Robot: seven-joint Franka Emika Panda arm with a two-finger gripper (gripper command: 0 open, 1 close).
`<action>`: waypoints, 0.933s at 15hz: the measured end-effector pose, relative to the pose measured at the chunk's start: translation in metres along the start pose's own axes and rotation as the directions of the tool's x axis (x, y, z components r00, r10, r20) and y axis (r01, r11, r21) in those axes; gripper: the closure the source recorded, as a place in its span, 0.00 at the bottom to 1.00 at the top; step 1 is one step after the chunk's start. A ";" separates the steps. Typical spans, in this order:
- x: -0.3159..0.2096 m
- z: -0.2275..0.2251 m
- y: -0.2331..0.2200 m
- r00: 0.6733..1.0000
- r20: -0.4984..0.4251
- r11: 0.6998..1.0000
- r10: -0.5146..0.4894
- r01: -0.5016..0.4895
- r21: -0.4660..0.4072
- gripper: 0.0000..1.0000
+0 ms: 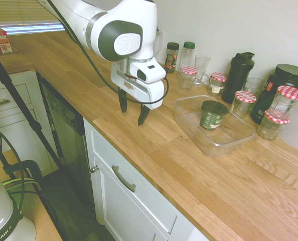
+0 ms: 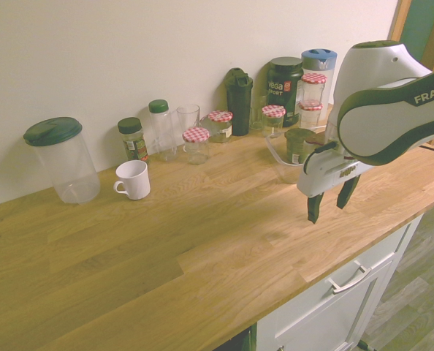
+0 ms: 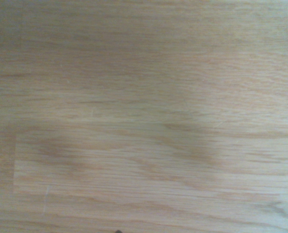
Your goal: Put the cereal into the container
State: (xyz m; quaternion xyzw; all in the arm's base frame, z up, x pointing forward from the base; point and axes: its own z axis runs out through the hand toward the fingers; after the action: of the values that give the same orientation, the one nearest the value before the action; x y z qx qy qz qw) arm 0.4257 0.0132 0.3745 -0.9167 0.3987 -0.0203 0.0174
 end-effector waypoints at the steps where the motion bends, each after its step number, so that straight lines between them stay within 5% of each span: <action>1: 0.000 0.001 0.000 1.000 0.000 1.000 0.001 -0.001 -0.003 0.00; 7: -0.029 -0.007 -0.051 0.997 -0.062 0.995 -0.045 0.050 0.090 0.00; 14: -0.047 0.014 -0.146 0.984 -0.133 0.955 -0.120 0.151 0.256 0.00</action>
State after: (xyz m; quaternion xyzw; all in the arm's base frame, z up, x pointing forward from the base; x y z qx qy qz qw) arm 0.5011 0.1475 0.3660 -0.9286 0.3288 -0.1276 0.1151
